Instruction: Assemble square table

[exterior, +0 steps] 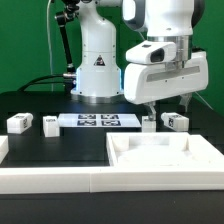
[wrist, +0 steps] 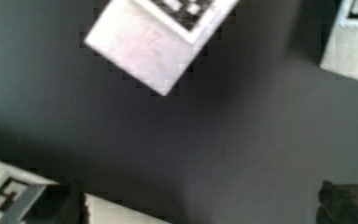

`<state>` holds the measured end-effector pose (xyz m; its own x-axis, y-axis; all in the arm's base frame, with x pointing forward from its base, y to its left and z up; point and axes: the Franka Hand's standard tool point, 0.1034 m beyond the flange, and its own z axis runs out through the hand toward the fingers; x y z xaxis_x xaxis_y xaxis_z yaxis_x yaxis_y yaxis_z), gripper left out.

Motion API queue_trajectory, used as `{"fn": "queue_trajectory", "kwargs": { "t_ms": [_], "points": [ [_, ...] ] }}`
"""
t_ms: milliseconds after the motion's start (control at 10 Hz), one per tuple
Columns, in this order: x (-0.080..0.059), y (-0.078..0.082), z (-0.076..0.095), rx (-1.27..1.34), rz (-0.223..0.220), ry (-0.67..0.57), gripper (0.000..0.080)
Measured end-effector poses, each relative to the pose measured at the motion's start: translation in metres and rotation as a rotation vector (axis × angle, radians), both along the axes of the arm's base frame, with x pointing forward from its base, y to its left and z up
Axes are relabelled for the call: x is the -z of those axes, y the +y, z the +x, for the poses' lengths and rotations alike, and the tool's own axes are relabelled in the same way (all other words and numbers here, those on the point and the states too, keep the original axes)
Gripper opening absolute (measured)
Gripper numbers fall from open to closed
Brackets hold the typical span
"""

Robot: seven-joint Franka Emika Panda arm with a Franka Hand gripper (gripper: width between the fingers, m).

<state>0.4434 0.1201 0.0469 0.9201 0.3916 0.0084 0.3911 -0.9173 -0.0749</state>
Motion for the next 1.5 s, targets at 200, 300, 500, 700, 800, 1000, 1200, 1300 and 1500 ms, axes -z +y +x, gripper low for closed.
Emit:
{"fn": "queue_trajectory", "kwargs": {
  "t_ms": [200,300,500,700,800,1000,1200,1300,1500],
  "points": [
    [0.000,0.011,-0.006,0.067,-0.001,0.008,0.0649],
    [0.002,0.021,-0.012,0.054,-0.002,0.010,0.0649],
    [0.004,0.036,-0.022,0.038,-0.001,0.010,0.0649],
    [0.005,0.039,-0.026,0.020,-0.014,0.043,0.0649],
    [0.005,0.039,-0.026,0.020,-0.015,0.044,0.0649],
    [0.004,0.036,-0.033,0.007,-0.069,0.183,0.0649],
    [0.006,0.035,-0.039,0.002,-0.111,0.300,0.0649],
    [0.009,0.034,-0.039,0.000,-0.126,0.355,0.0649],
    [0.008,0.034,-0.046,-0.011,-0.165,0.481,0.0649]
  ]
}}
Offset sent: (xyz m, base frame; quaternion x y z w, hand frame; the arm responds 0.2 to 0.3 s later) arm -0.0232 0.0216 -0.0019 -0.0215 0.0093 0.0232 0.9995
